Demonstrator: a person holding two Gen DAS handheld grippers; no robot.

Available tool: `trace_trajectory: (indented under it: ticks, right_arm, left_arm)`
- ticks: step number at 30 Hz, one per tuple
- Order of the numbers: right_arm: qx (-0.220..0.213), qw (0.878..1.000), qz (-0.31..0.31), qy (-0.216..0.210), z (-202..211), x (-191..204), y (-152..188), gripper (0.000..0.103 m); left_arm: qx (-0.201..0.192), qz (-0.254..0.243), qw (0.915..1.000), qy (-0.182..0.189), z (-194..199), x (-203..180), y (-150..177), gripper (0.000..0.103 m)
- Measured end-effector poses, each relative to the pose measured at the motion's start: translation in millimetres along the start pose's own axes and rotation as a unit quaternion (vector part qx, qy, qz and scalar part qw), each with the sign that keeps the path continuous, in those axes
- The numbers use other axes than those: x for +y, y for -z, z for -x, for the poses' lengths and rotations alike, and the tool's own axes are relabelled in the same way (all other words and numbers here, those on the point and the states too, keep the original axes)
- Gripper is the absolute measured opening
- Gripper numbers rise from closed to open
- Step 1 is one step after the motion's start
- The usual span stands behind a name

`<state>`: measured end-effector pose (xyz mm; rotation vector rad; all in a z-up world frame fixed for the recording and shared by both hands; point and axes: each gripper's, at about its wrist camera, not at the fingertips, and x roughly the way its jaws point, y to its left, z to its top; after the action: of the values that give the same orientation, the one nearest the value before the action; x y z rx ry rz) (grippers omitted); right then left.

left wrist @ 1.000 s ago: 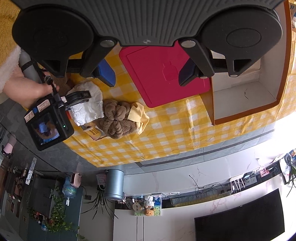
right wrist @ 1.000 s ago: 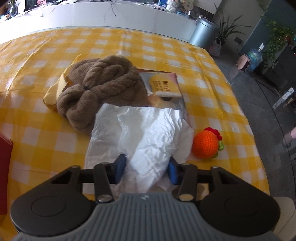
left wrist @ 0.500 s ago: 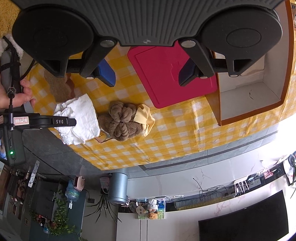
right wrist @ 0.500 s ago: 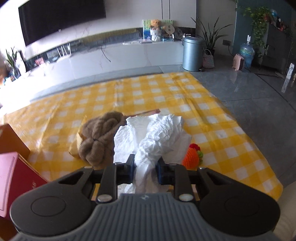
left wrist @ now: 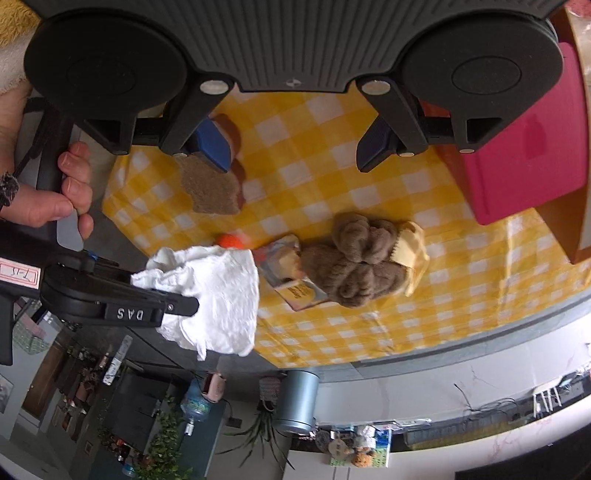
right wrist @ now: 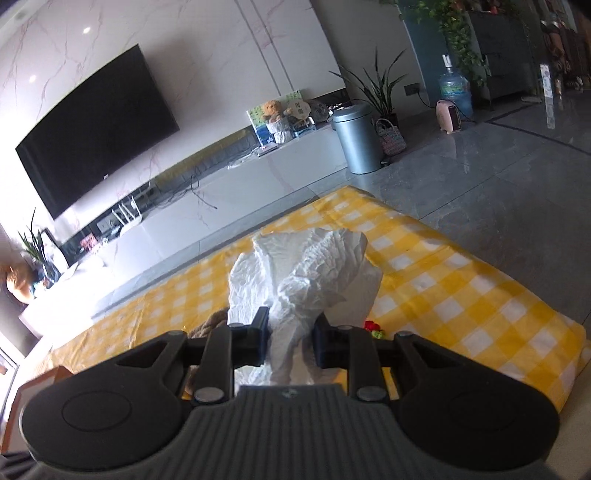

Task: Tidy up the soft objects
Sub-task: 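Lift the crumpled white cloth with the right tool and carry it up, then grasp the brown coir pad with the left tool while the right tool lowers the white cloth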

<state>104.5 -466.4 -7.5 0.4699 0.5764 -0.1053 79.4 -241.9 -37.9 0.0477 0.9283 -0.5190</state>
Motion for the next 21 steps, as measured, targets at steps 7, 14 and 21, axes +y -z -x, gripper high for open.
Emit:
trace_trajectory:
  ticks: [7, 14, 21]
  right_arm:
    - [-0.020, 0.997, -0.061, 0.039, 13, -37, 1, 0.025]
    - [-0.037, 0.994, -0.087, 0.046, 28, -65, 0, 0.025]
    - [0.000, 0.996, -0.077, 0.048, 14, -75, 7, 0.020]
  left_arm:
    - [0.043, -0.010, 0.9989, 0.014, -57, -39, 1, 0.091]
    - [0.079, -0.071, 0.9942, 0.016, -104, -82, 4, 0.091]
    - [0.080, -0.088, 0.9929, -0.009, -128, -102, 2, 0.091]
